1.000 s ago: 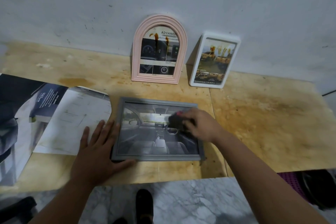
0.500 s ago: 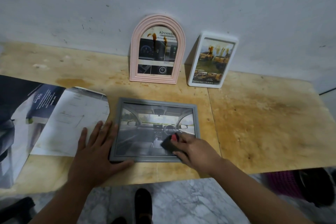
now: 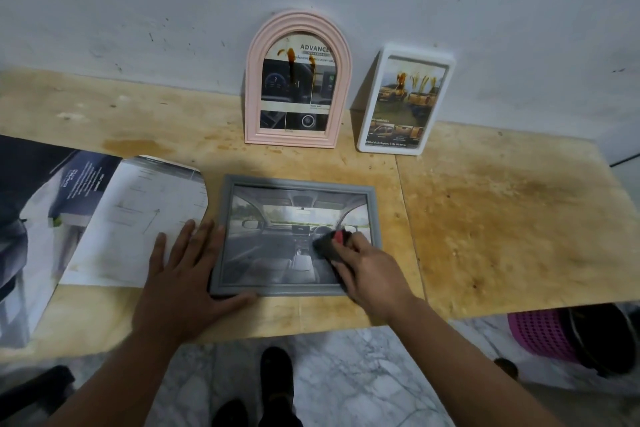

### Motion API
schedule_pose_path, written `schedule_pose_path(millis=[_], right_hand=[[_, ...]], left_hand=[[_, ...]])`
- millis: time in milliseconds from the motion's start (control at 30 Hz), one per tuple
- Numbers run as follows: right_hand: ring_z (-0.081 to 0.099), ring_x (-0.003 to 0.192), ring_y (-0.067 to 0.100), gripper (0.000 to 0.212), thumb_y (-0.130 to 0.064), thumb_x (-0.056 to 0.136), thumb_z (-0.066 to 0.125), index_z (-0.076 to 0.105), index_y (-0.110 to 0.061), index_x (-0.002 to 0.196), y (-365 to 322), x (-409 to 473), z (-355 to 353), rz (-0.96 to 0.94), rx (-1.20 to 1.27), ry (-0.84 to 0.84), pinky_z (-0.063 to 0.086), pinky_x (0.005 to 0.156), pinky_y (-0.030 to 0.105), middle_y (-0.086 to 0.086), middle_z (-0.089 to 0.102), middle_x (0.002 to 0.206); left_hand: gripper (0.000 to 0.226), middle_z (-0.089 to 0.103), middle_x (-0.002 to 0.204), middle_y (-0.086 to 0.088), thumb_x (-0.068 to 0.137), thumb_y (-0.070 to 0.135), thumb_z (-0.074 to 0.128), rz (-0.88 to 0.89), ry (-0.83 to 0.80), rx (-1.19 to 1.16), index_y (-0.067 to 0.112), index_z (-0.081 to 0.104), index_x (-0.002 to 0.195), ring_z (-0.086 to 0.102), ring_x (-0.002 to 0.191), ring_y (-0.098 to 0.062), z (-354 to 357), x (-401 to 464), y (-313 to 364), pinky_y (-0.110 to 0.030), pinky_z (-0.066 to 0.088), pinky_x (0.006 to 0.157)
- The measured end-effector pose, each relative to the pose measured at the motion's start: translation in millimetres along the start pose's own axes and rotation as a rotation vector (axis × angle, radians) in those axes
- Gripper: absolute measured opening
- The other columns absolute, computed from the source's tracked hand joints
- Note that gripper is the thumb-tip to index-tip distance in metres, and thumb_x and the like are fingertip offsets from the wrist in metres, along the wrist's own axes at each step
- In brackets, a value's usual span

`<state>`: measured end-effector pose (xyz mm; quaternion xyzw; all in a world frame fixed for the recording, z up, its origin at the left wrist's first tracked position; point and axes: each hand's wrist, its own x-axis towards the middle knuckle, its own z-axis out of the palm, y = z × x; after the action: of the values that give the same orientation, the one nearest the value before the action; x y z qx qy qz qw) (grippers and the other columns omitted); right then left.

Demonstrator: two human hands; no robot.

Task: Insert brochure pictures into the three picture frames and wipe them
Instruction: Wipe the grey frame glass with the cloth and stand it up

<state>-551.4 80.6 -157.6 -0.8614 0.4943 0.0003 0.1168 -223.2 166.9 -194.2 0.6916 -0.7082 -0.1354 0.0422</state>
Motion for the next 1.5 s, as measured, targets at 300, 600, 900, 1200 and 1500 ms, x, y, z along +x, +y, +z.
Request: schedule_pose_path(millis=[300, 600, 900, 1200, 1500], right_hand=[[0.059, 0.081, 0.021, 0.039, -0.036, 0.102, 0.054, 0.062, -0.025, 0.138, 29.6, 15.5, -43.0, 0.074, 0.137, 0.034, 0.050, 0.066, 0.035, -0.004, 0.051, 0.105], [0.063, 0.076, 0.032, 0.039, -0.037, 0.103, 0.047, 0.062, -0.022, 0.136, 0.6, 15.2, -17.2, 0.230, -0.032, -0.022, 0.044, 0.059, 0.033, 0.006, 0.056, 0.112], [0.062, 0.095, 0.023, 0.034, -0.035, 0.102, 0.054, 0.068, -0.026, 0.132, -10.4, 6.3, -45.7, 0.105, 0.276, -0.274, 0.051, 0.082, 0.034, -0.004, 0.055, 0.107], [0.058, 0.075, 0.029, 0.036, -0.027, 0.105, 0.046, 0.052, -0.018, 0.138, 24.8, 56.0, -37.5, 0.341, -0.287, -0.162, 0.052, 0.062, 0.039, 0.010, 0.046, 0.121], [0.065, 0.078, 0.031, 0.038, -0.037, 0.103, 0.045, 0.062, -0.020, 0.132, 21.5, -3.1, -48.2, 0.224, -0.227, -0.268, 0.059, 0.067, 0.042, 0.006, 0.053, 0.118]], left_hand=[[0.123, 0.013, 0.172, -0.003, 0.072, 0.100, 0.034, -0.007, -0.001, 0.006, 0.022, 0.014, 0.165, 0.006, 0.160, -0.023, -2.4, -1.2, 2.5, -0.061, 0.009, 0.126], [0.123, 0.011, 0.173, -0.002, 0.072, 0.100, 0.034, -0.006, 0.011, 0.008, 0.022, 0.014, 0.165, 0.005, 0.160, -0.023, -0.1, -1.4, 2.6, -0.061, 0.009, 0.126], [0.122, 0.011, 0.173, -0.002, 0.072, 0.100, 0.033, -0.009, 0.009, -0.002, 0.021, 0.015, 0.164, 0.005, 0.160, -0.023, -0.4, -1.3, 3.4, -0.060, 0.007, 0.126], [0.123, 0.009, 0.173, -0.001, 0.071, 0.101, 0.033, -0.017, 0.018, -0.004, 0.023, 0.013, 0.165, 0.001, 0.160, -0.022, 0.2, -0.9, 4.8, -0.060, 0.007, 0.127], [0.120, 0.013, 0.172, -0.005, 0.074, 0.097, 0.036, 0.000, 0.034, 0.012, 0.020, 0.018, 0.164, 0.006, 0.160, -0.025, 1.9, -2.2, 1.6, -0.061, 0.009, 0.126]])
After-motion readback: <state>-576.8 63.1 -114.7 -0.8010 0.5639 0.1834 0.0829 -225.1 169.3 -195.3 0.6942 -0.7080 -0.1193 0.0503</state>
